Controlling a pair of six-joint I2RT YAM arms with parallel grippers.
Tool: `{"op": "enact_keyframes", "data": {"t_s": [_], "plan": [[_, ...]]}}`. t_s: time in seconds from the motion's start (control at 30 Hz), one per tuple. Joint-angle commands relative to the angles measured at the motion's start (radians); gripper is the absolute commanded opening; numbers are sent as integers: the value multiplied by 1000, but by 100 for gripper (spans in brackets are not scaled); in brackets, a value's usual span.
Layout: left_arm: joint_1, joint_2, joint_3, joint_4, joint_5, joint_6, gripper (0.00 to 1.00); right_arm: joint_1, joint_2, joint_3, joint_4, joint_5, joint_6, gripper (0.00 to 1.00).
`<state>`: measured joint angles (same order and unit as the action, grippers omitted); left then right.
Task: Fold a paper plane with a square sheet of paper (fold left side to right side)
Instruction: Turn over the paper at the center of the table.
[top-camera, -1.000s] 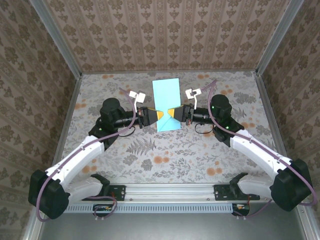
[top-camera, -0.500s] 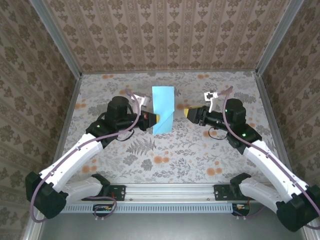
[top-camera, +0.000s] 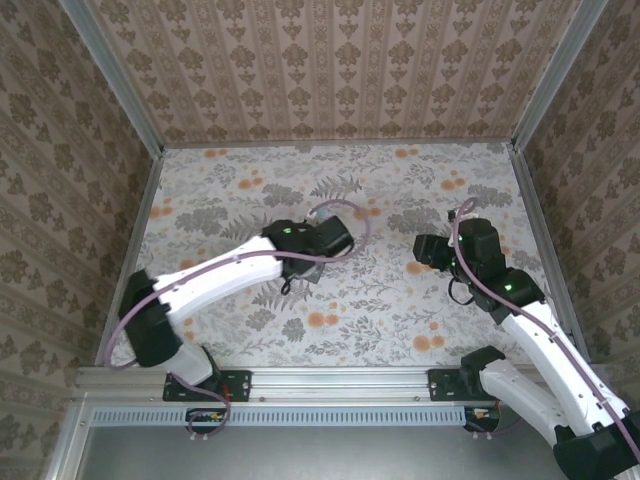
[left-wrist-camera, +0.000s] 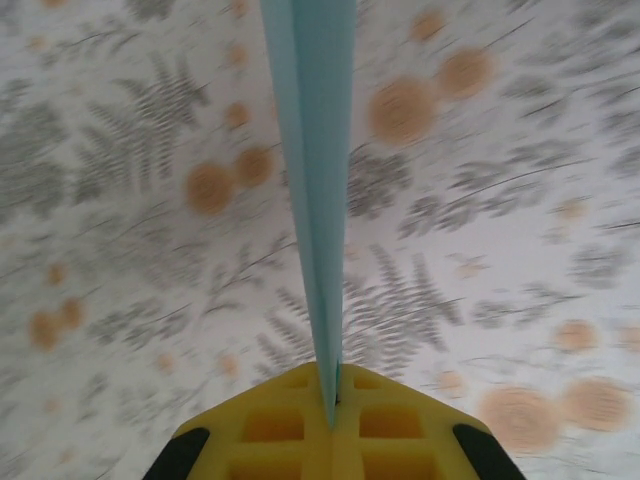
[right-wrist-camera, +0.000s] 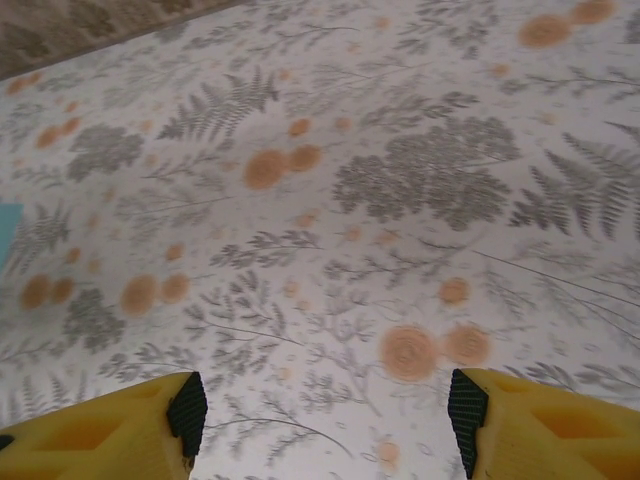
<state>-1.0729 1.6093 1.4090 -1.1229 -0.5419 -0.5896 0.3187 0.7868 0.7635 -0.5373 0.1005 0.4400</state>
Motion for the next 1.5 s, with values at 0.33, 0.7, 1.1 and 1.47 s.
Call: {"op": "enact_keyframes", "data": {"t_s": [0.33,0.7,1.1,1.47], "plan": [[-32,286,87,-159,-41,-201,0,-16,-52,-21,-79,87,-23,70],[41,336,51,90,306,-144,0,-17,-60,-35,-71,61,-6,70],[144,388,61,282,586,-94,14,-18,-13,-50,-44,-1,1,69],[209,329,2,476,781,-77,38,-18,41,-63,-20,-100,7,69]]}}
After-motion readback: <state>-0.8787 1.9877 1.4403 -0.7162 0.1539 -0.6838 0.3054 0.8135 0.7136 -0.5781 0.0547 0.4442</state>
